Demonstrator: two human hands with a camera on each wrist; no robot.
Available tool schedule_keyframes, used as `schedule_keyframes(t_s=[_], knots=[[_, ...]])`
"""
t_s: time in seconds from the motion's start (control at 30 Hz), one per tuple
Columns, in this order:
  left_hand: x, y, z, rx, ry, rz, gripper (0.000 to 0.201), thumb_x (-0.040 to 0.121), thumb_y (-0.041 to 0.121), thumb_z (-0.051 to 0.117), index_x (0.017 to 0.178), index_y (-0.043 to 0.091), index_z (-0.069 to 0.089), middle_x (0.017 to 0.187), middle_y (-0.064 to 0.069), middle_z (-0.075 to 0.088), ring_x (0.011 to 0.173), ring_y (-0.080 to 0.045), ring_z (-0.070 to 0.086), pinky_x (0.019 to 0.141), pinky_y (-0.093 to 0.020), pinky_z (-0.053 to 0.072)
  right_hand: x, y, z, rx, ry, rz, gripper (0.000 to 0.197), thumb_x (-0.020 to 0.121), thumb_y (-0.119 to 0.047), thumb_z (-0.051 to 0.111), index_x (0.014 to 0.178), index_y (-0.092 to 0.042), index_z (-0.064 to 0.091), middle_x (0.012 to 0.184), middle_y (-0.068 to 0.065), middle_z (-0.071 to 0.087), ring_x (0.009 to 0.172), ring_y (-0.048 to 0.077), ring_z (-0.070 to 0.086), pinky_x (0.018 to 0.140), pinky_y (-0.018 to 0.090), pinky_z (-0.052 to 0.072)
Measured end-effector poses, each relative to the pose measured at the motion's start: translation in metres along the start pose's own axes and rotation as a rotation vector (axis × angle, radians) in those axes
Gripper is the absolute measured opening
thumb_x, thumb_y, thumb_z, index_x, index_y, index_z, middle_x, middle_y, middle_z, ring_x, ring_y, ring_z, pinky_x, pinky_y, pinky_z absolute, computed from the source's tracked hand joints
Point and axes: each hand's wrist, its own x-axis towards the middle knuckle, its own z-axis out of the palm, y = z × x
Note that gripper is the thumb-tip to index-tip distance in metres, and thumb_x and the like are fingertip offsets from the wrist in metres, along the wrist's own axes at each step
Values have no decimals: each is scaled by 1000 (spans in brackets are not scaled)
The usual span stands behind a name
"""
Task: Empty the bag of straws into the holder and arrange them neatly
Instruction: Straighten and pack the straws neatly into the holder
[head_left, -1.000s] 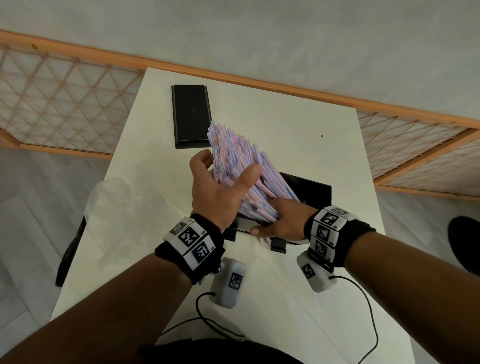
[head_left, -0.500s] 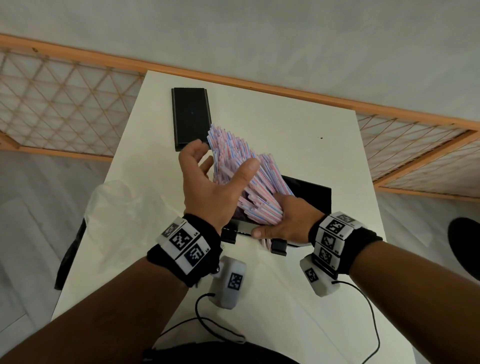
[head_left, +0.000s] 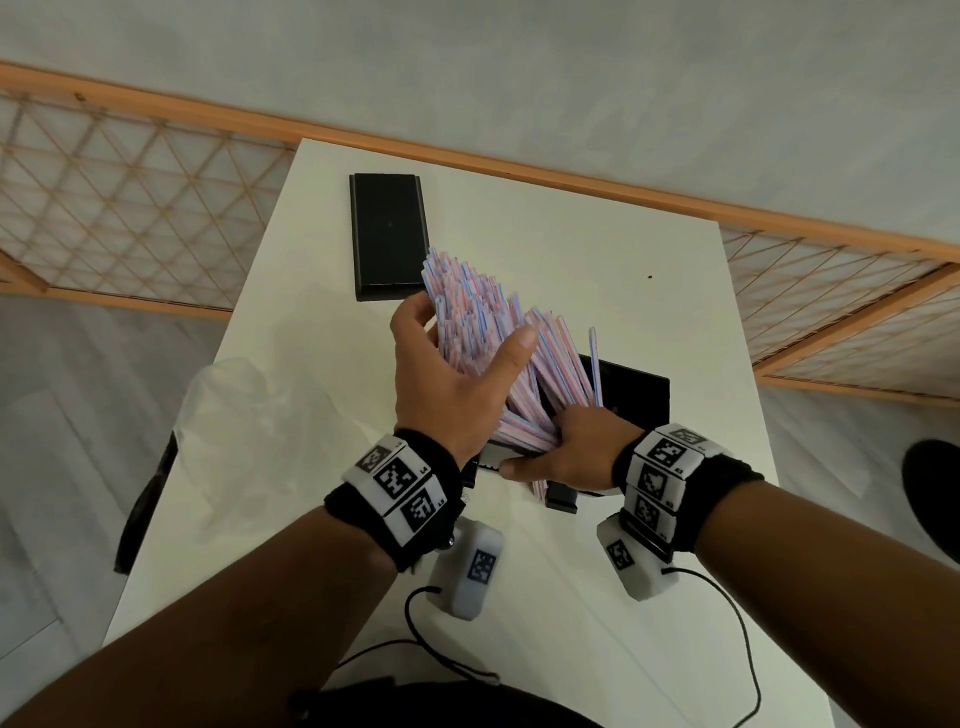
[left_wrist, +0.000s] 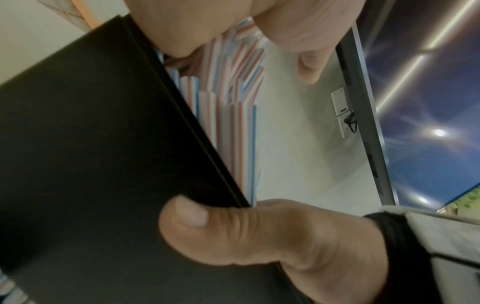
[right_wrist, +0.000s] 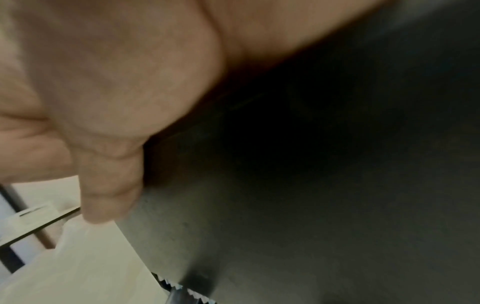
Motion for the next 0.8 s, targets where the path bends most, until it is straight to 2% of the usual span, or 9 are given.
schedule_keyframes(t_s=[0.13,0.23,0.37,0.47,0.53,0.6,0.63,0.73,0.8], knots=[[-1,0,-3,5,-22,22,79,75,30,88,134,17,37,118,15,60,97,3,69,76,-12,54,7,-4,-2,91,0,-87,48,68,-62,80,74,-23,53,67,-8,53,60,11,53,52,24,37],[0,-1,-5,7,-31,19,83,73,33,88,136,17,36,119,16,59,102,-2,70,78,-15,57,14,-1,0,134,-63,-104,50,65,-62,81,89,-26,56,81,-8,60,75,14,60,65,30,48],[0,0,-5,2,-43,28,81,75,27,88,135,16,36,113,24,57,98,6,68,78,-15,56,13,-3,-2,198,-70,-103,48,62,-64,81,84,-24,64,73,-8,66,69,10,63,65,29,53],[0,2,-5,-35,-42,60,72,80,28,84,133,14,37,104,37,59,97,8,68,79,-18,57,1,-9,-9,293,24,-196,32,65,-53,87,77,-37,62,67,-18,64,65,-9,60,62,13,46],[-1,5,-6,-48,-43,101,68,81,33,76,132,12,37,105,42,57,99,8,67,79,-17,56,-5,-11,-13,379,83,-263,33,64,-45,91,79,-43,62,71,-24,66,69,-16,59,68,9,49],[-1,6,-6,-60,-40,126,66,83,33,71,133,9,37,112,32,55,100,11,65,78,-13,54,-7,-8,-15,434,125,-323,38,60,-44,93,87,-43,67,83,-25,71,81,-11,64,77,15,52],[-2,6,-6,-66,-39,138,65,83,34,71,134,9,37,115,28,53,101,11,64,79,-12,53,-8,-8,-16,451,146,-338,37,60,-43,94,87,-42,68,84,-24,72,81,-8,65,74,14,50],[-2,5,-8,-77,-41,141,73,80,51,71,134,15,37,124,18,52,109,-3,66,84,-19,55,-13,-5,-20,543,205,-361,35,61,-34,94,84,-39,68,76,-25,71,74,-9,65,66,6,44],[-2,2,-9,-81,-45,140,80,74,59,67,134,16,37,131,7,52,113,-9,64,85,-20,54,-18,-3,-23,589,260,-387,40,63,-29,93,91,-40,68,82,-25,73,79,-10,66,68,5,45]])
